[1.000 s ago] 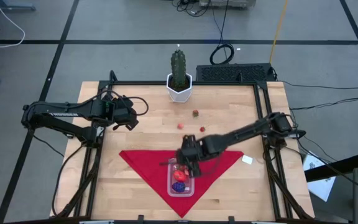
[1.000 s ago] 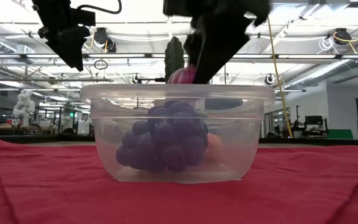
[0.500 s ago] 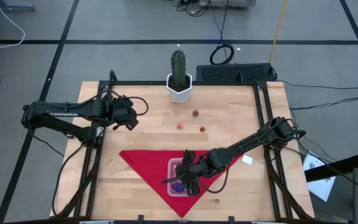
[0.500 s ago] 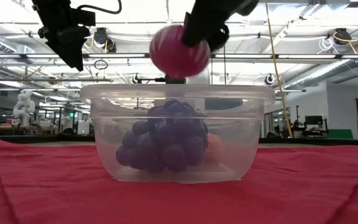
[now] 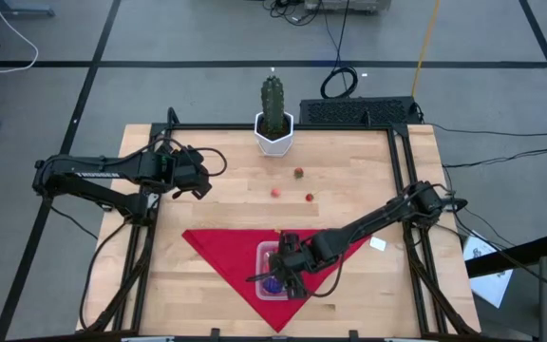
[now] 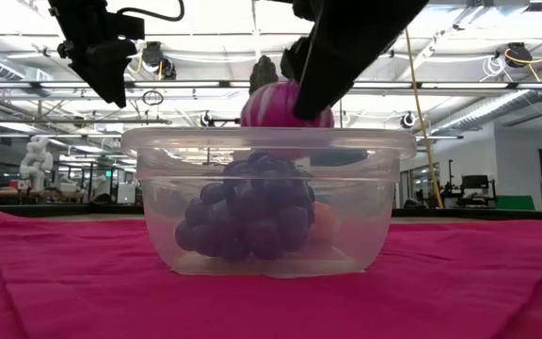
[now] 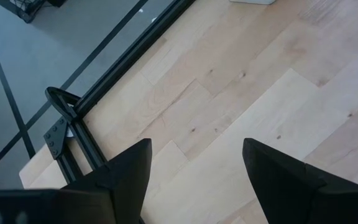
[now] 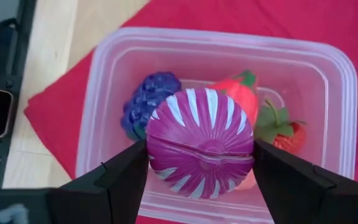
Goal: Pick and placing Produce into tupperware
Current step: Put the onion into the transparent bin
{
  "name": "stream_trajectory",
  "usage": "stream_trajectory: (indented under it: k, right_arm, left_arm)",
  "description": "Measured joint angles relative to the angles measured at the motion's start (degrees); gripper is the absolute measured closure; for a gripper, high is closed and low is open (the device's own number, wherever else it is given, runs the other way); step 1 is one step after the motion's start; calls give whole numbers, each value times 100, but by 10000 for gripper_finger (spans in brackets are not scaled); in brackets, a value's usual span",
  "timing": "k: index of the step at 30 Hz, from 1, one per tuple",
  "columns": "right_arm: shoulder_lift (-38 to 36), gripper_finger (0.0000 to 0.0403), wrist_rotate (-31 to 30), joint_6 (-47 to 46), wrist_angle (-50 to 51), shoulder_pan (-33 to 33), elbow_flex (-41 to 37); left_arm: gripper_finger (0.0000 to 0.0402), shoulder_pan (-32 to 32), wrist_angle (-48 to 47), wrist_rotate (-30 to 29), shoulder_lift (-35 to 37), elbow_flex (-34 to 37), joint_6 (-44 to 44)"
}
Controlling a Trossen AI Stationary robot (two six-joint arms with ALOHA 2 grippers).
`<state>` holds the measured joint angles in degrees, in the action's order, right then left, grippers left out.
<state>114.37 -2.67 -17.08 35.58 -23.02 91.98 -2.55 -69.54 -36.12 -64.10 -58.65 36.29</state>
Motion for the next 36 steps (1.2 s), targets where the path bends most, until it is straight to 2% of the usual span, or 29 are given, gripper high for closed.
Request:
stream_trajectory:
  k: [11, 22, 36]
  right_arm:
    - [0, 143, 0, 172, 40, 51, -332]
    - [0, 143, -3, 326, -35, 181, -350]
    - [0, 94, 17, 476, -67, 194, -350]
  left_arm:
    - [144, 2, 2, -4, -2, 0, -4]
    - [144, 0, 44, -13, 0, 0, -9]
    - [144, 0, 63, -37, -2, 0, -11]
